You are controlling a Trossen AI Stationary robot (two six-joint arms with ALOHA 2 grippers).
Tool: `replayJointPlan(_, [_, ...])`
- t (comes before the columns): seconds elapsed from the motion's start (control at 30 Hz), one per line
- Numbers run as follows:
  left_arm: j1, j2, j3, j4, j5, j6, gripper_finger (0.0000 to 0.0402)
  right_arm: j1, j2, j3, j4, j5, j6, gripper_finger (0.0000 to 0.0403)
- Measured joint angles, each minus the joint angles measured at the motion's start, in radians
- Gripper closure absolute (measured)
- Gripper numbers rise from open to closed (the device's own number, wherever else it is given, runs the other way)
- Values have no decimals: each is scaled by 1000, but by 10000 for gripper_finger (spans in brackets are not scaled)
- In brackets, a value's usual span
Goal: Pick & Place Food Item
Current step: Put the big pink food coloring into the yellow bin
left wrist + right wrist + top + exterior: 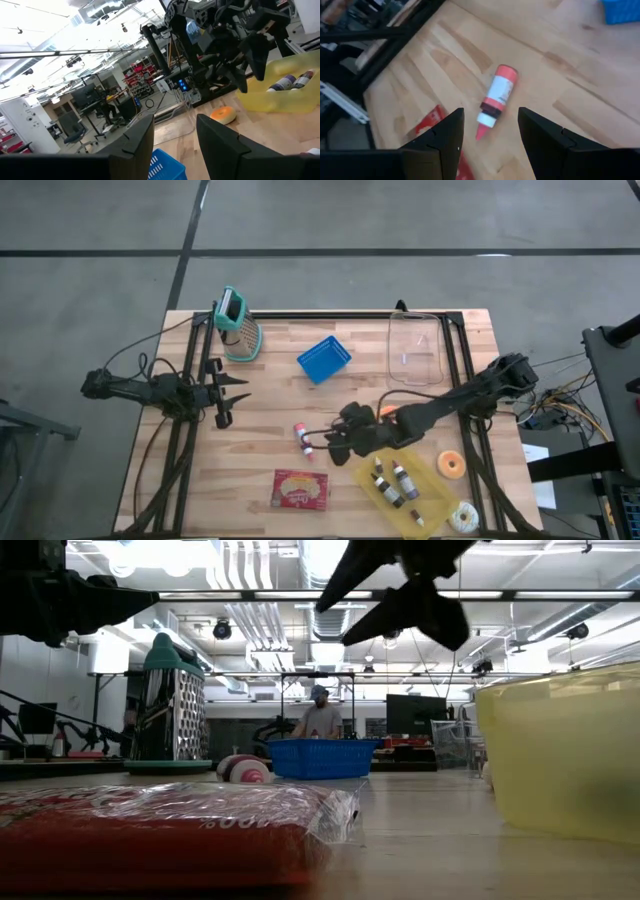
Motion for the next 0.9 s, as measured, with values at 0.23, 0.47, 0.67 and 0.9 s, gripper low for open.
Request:
replayJointPlan(0.23, [0,1,0,0,0,0,250,-39,66,92,-53,-63,-79,220])
replayJointPlan(0.47, [0,8,0,3,-1,0,250,-69,168,223,-138,-131,-95,220])
replayJointPlan(0.67, [0,13,0,-1,-2,0,250,-68,285,379,-212,-133,-203,220])
replayJointPlan(0.9, [0,15,0,0,-2,0,250,-69,423,538,-325,-130,-202,220])
